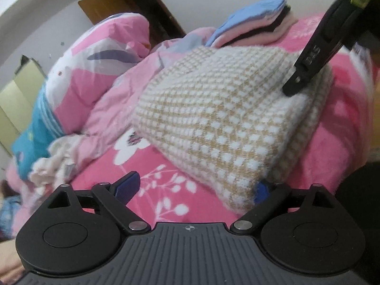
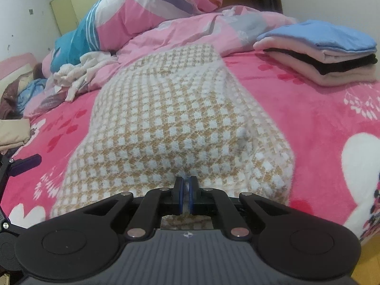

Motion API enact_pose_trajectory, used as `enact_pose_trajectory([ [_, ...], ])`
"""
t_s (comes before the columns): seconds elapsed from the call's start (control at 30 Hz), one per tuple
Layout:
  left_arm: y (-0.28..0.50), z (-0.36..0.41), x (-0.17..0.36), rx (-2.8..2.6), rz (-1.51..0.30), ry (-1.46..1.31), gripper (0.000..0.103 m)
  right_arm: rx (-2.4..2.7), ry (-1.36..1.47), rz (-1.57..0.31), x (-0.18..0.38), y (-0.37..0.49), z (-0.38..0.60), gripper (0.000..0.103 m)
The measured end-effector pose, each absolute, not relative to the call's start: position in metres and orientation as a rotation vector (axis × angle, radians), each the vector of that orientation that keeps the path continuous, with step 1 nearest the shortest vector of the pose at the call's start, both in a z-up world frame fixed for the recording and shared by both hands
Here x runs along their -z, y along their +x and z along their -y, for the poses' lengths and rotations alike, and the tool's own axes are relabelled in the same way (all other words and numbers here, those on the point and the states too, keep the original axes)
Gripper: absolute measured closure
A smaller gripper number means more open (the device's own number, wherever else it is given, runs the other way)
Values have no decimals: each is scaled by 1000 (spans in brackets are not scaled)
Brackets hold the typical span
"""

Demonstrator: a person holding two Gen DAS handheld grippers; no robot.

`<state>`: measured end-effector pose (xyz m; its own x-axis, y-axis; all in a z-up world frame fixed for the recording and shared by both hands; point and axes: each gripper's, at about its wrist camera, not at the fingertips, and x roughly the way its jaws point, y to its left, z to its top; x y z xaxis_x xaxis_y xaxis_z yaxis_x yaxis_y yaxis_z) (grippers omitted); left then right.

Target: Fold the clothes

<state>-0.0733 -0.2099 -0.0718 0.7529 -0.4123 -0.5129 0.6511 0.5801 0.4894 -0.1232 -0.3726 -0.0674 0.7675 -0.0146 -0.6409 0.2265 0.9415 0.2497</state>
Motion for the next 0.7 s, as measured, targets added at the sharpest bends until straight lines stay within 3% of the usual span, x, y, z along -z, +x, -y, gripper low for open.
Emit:
enact_pose_trajectory([
  [0.17, -74, 171, 53, 784, -395, 597, 4, 81, 284, -678, 44, -132, 360, 97],
  [0.33, -66, 135, 41, 837, -423, 386, 4, 1, 188, -696, 41, -137, 327, 97],
  [0.43, -45, 138, 37, 848, -479, 208, 13, 36, 158, -783, 71, -126, 323, 98],
  [0.5, -31, 149, 39, 841, -524, 171, 26, 37, 158, -798, 58, -124, 324, 98],
  [0.7, -3, 163, 54, 880, -690, 82, 26, 18, 100, -696, -2, -116, 323, 97],
])
